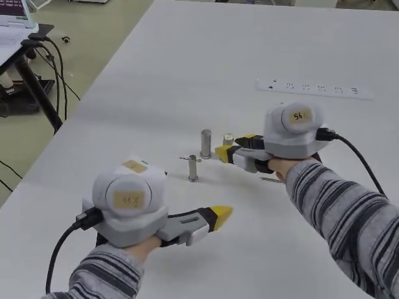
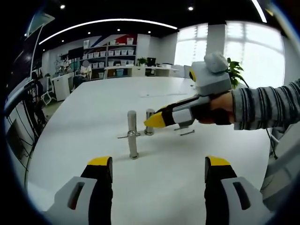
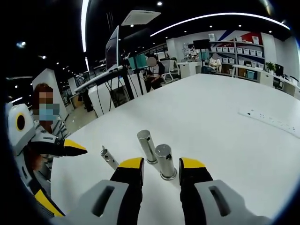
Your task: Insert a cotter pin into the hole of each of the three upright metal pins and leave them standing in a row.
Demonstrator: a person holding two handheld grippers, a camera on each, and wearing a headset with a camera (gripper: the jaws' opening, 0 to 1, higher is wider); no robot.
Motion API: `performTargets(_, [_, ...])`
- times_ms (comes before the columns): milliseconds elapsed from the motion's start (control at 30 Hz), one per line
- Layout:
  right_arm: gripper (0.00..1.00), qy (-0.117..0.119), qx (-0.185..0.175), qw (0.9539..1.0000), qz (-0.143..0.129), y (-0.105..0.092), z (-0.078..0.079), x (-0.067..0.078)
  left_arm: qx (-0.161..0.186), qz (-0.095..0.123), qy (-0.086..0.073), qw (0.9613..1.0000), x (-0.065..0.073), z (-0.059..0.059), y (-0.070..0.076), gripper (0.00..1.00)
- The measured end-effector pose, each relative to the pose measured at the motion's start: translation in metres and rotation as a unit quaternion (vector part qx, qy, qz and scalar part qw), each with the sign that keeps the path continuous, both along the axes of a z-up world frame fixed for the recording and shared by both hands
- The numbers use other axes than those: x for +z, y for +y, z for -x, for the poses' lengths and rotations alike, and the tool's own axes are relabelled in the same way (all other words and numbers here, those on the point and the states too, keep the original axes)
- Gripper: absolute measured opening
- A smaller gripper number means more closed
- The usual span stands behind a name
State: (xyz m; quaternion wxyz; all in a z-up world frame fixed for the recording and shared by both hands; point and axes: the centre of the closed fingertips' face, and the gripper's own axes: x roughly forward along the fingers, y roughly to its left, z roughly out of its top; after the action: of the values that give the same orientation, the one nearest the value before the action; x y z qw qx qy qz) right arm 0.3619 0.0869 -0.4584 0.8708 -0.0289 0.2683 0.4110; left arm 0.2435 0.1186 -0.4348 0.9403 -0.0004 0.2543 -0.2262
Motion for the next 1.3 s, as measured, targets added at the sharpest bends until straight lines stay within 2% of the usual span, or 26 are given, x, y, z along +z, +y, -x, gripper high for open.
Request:
performTargets(133, [0.22,-0.001,0.0,1.0,-0.003,0.003,-0.002,-0.002,-0.002,-0.01,-0.002,0.9999,0.0,0.0,0.0,0.81])
performTargets(233, [0.2,0.003,0.001,1.0,-0.002,0.005,-0.003,-0.006,0.001,-0.001,0.001,1.0,0.0,0.001,0.0,0.82])
performTargets(400, [0.14,0.003,0.0,1.0,-0.006,0.008,-0.004,-0.007,-0.001,-0.002,0.004,1.0,-0.003,0.003,-0.002,0.84])
performTargets(467, [0.12,-0.005,0.004,1.0,-0.001,0.009,-0.005,-0.007,0.0,0.0,0.003,1.0,-0.002,0.003,-0.003,0.85])
performTargets(633, [0.11,-0.006,0.006,1.0,0.002,0.01,-0.008,-0.007,0.002,-0.002,0.004,1.0,-0.004,0.003,-0.001,0.86])
performTargets(700, [0.1,-0.021,0.011,0.9996,0.016,0.009,-0.012,-0.008,0.002,-0.002,0.004,1.0,-0.004,0.003,0.0,0.86])
performTargets(833, [0.09,-0.021,0.005,0.9995,0.022,0.006,-0.01,-0.005,0.002,-0.001,0.002,1.0,-0.004,0.003,-0.001,0.86])
performTargets(933, [0.09,-0.029,0.013,0.9988,0.038,0.003,-0.006,-0.004,0.0,-0.001,0.001,1.0,-0.003,0.002,-0.001,0.86])
performTargets(1067, [0.09,-0.032,0.011,0.9988,0.035,-0.004,-0.002,0.002,-0.001,-0.004,-0.002,1.0,-0.002,0.002,0.0,0.86])
performTargets(1133, [0.09,-0.042,0.019,0.9981,0.041,-0.007,0.002,0.005,0.0,-0.003,-0.003,1.0,-0.002,0.001,0.001,0.86])
performTargets(1300, [0.09,-0.039,0.028,0.9979,0.042,-0.011,0.014,0.007,-0.005,-0.008,0.002,1.0,-0.003,0.002,0.003,0.85])
